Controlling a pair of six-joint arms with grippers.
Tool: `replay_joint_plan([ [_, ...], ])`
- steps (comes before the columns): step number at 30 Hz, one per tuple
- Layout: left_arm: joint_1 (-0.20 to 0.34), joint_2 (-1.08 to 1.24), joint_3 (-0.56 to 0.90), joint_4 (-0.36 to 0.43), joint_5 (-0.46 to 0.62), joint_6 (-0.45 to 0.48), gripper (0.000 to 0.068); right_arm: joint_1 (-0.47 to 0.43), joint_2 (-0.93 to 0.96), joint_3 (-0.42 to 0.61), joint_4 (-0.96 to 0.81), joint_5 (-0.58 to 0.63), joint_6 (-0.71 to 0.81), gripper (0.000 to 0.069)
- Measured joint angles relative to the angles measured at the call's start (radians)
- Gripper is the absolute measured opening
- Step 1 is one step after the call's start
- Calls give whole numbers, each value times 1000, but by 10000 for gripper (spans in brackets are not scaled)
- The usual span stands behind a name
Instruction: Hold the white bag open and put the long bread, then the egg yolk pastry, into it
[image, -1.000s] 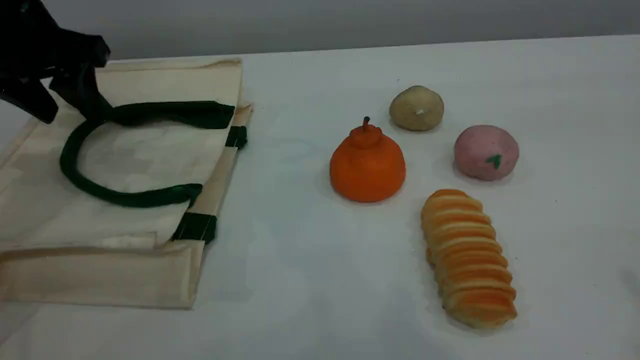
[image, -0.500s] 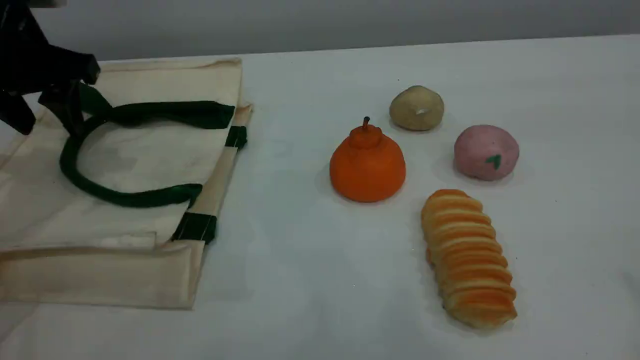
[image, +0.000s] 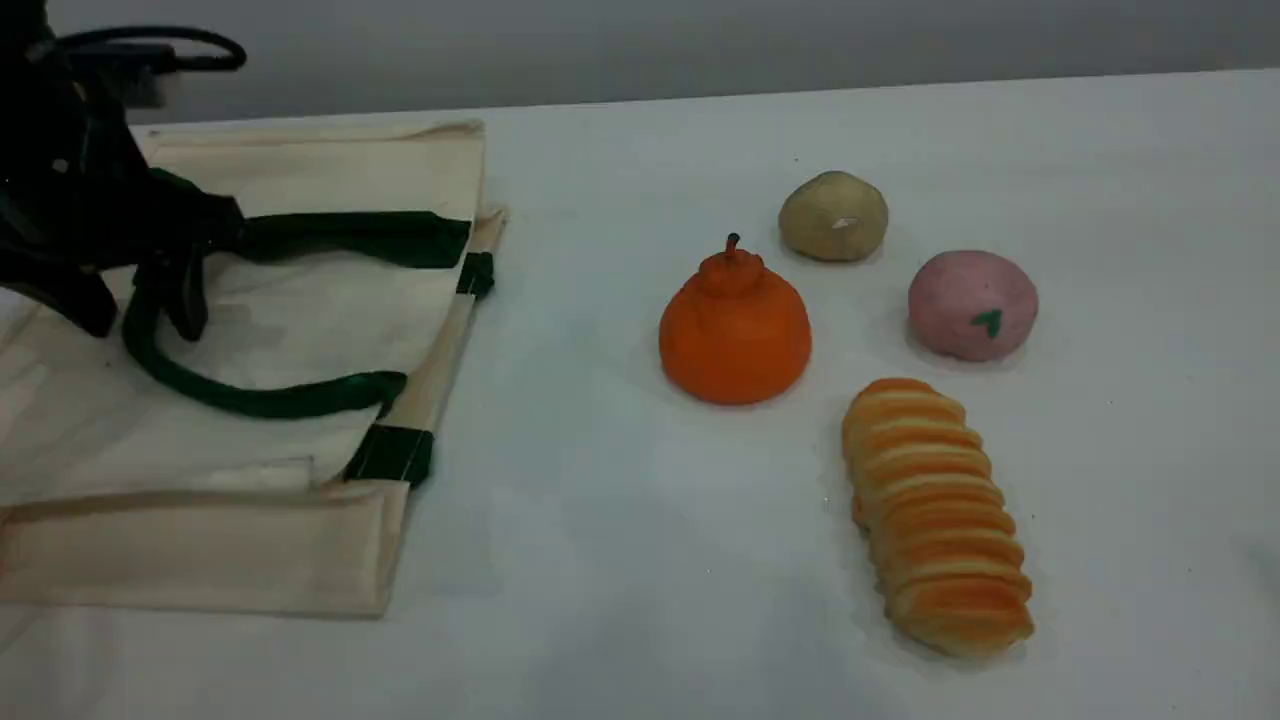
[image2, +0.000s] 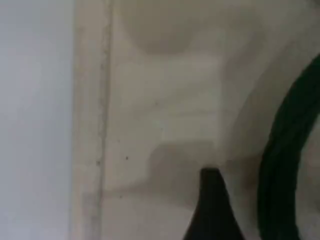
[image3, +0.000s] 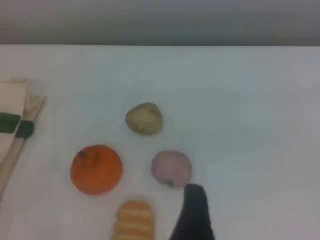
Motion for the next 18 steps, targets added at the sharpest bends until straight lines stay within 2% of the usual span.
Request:
replay_joint_plan([
  [3,0,22,0,0,-4,-28,430,0,0,0,0,0,0,528],
  [5,0,29,0,0,-8,-40,391,0,0,0,0,0,0,528],
  [7,0,30,0,0,-11,-40,332,0,0,0,0,0,0,528],
  [13,1,30,0,0,-18,-40,97,0,0,0,0,0,0,528],
  [18,0,21,-39,-1,30,-31,83,0,0,0,0,0,0,528],
])
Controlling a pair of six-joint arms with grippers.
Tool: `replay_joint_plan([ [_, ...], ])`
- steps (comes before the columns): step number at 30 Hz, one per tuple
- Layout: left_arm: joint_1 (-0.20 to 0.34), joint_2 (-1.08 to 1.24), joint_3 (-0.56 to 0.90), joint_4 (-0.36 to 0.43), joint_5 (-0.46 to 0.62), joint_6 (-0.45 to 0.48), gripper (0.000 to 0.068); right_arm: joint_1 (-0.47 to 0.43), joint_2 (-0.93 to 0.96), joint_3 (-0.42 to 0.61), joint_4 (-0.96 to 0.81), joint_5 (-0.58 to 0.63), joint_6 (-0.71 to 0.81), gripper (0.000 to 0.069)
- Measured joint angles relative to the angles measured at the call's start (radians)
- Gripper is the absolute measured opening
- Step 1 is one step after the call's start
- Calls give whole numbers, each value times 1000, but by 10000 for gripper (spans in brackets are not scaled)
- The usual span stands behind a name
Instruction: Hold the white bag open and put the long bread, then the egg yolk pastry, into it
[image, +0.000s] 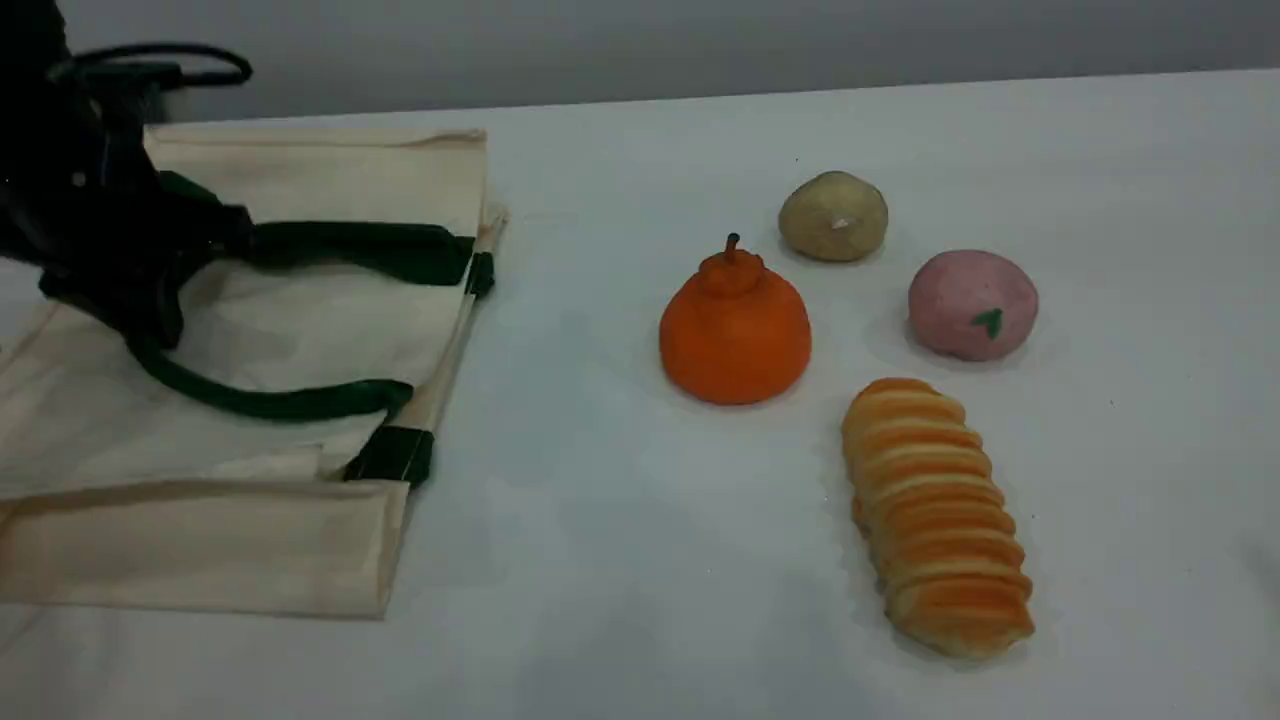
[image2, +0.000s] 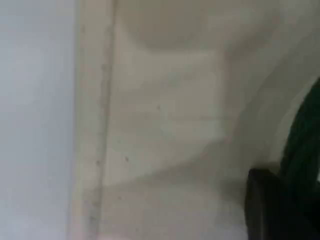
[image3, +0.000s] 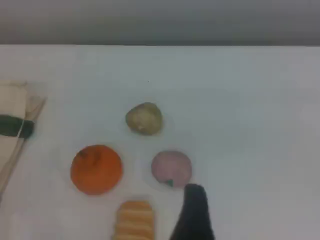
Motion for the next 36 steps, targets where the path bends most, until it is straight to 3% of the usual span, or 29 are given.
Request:
replay_joint_plan([
  [6,0,-60,-136,-15,190,133,83,0,0,0,0,-13,0,528],
  [9,0,-102,-222,-67,293,253,83,0,0,0,0,-13,-3,528],
  [20,-1,-134,-536,-448,629,735,83,0,0,0,-8,-16,-20,528],
  [23,-1,-134,-584,-529,662,831,83,0,12,0,-8,-16,-23,528],
  [36,-2,-216,-615,-688,660,931,83,0,210,0,2,-6,-51,528],
])
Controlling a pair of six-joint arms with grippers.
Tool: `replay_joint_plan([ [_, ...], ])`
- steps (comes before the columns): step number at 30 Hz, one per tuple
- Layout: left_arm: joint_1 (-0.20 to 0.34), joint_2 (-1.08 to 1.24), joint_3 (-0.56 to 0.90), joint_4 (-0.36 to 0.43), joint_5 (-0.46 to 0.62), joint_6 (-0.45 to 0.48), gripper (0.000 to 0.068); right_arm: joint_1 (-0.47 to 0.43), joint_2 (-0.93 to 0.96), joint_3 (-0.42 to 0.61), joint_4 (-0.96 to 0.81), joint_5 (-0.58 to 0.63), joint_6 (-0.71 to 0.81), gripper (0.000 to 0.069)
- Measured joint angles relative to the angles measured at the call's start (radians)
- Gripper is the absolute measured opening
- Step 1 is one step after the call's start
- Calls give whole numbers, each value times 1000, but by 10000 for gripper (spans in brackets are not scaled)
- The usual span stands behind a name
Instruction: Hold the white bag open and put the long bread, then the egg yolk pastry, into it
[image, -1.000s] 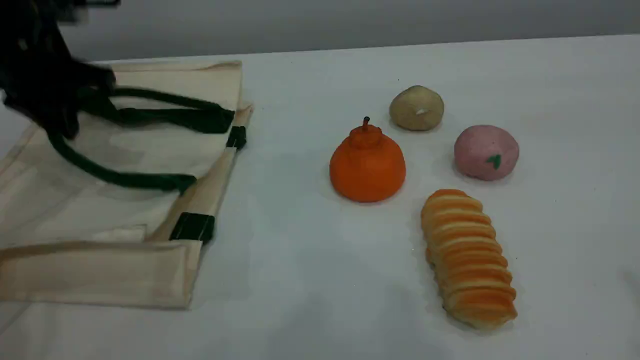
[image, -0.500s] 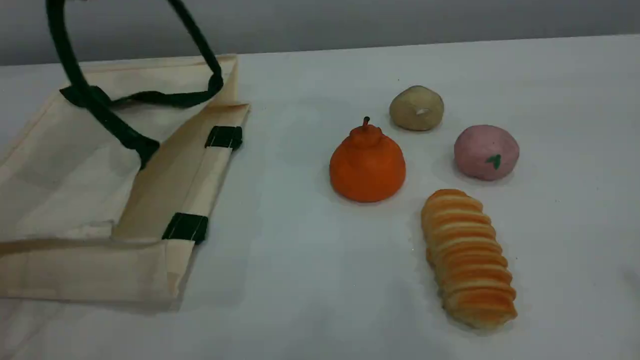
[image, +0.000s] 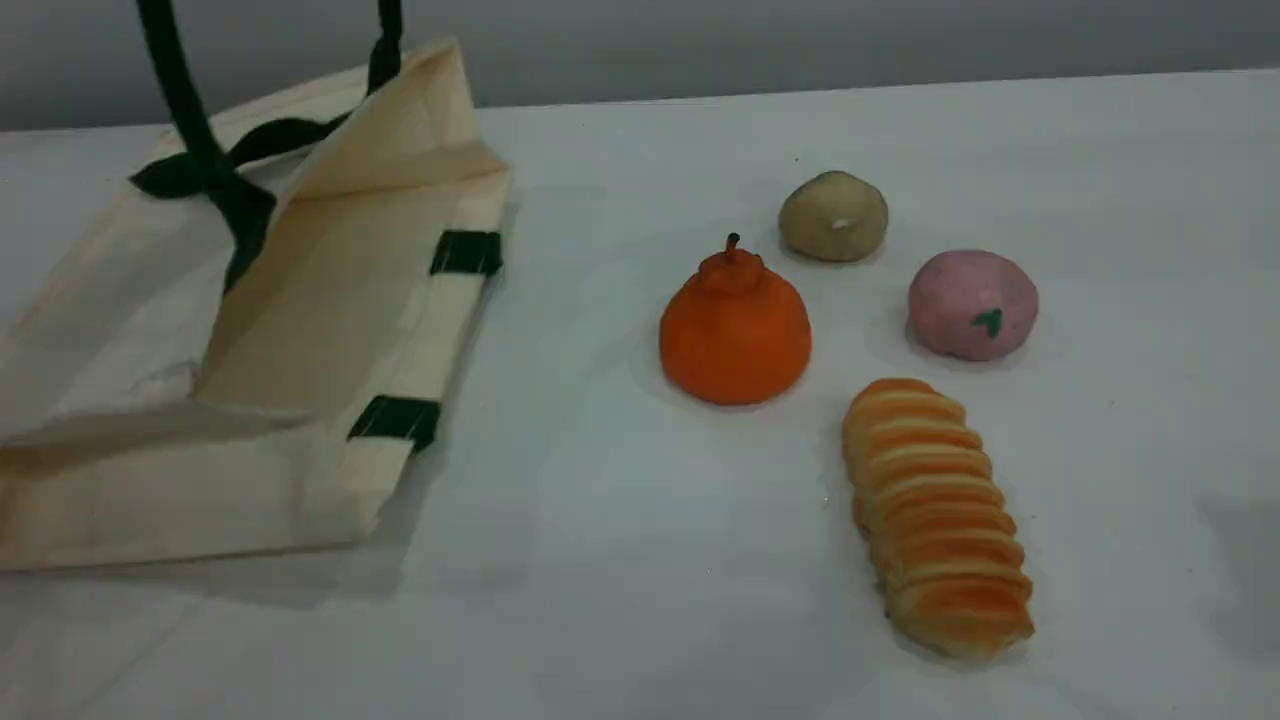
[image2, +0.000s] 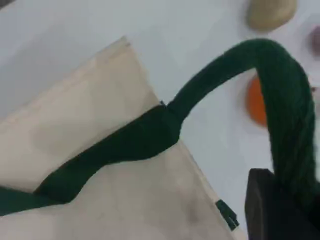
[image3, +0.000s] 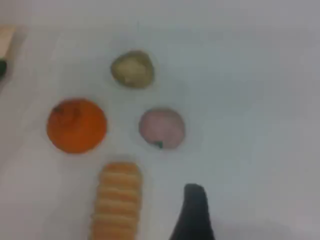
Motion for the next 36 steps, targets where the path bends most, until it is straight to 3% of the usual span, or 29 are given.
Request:
replay_joint_plan([
  [12,-89,-50,0,3,0,35,83,0,116,0,145,19,-152,528],
  [22,-90,-119,-1,-23,-1,38,83,4,214,1,304,59,-299,528],
  [31,-90,-137,-2,-44,-1,54,83,152,337,1,291,64,-364,528],
  [36,-90,-137,-2,-44,-1,54,83,171,402,2,283,63,-360,528],
])
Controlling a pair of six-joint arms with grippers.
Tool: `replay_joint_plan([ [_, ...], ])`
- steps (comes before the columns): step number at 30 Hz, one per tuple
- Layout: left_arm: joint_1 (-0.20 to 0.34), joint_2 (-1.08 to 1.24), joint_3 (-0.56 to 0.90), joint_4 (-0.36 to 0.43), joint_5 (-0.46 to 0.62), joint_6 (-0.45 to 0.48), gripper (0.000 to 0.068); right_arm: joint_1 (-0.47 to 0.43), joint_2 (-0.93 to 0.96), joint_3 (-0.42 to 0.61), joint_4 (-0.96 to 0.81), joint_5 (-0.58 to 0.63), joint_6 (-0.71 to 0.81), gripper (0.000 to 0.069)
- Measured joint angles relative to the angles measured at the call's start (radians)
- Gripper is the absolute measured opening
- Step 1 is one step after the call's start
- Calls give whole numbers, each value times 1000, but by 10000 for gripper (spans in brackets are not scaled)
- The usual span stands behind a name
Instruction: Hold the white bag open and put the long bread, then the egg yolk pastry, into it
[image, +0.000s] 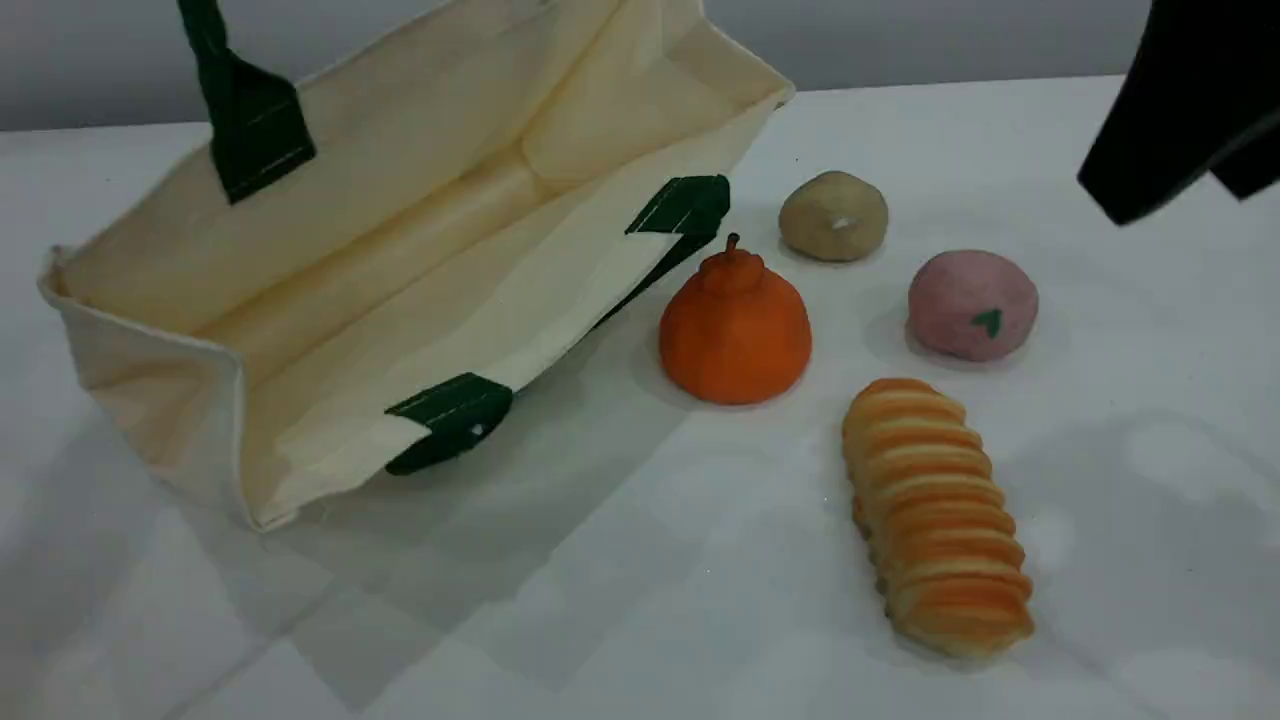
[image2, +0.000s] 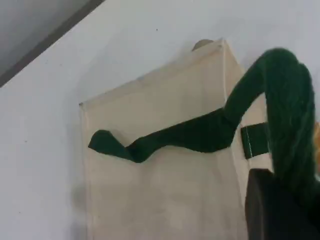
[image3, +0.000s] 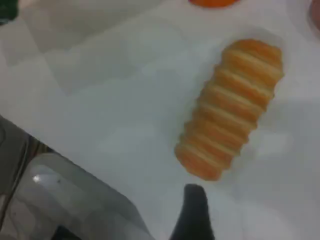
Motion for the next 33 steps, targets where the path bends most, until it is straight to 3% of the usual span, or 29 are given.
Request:
replay_joint_plan([
  [15,0,1,0,7,0,6,83,0,175,0,5,-94,1,528],
  [33,0,0,0,10,-1,6,83,0,406,0,137,-223,-37,528],
])
